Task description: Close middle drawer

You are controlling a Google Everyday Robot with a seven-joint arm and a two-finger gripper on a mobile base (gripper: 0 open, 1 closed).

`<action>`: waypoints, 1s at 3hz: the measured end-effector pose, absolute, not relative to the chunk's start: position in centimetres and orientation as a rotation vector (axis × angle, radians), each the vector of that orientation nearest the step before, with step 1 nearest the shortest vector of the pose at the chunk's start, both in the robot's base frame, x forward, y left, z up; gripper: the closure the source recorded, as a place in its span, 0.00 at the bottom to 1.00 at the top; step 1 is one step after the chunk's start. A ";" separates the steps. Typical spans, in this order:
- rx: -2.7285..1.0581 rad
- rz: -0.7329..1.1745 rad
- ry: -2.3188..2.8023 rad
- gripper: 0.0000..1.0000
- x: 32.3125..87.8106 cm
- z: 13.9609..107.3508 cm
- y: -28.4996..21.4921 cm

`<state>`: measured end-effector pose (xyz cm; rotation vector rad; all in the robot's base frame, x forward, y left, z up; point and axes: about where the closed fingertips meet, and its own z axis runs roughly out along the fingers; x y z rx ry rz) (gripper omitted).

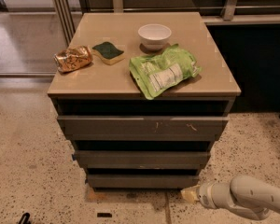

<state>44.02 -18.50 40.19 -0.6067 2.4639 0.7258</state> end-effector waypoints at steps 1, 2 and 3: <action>-0.607 0.726 2.464 0.15 44.0 40.2 -18.5; -0.607 0.726 2.464 0.00 44.0 40.2 -18.5; -0.607 0.726 2.464 0.00 44.0 40.2 -18.5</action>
Offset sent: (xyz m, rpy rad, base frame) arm 0.0000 0.0000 0.0000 0.0000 0.0000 0.0000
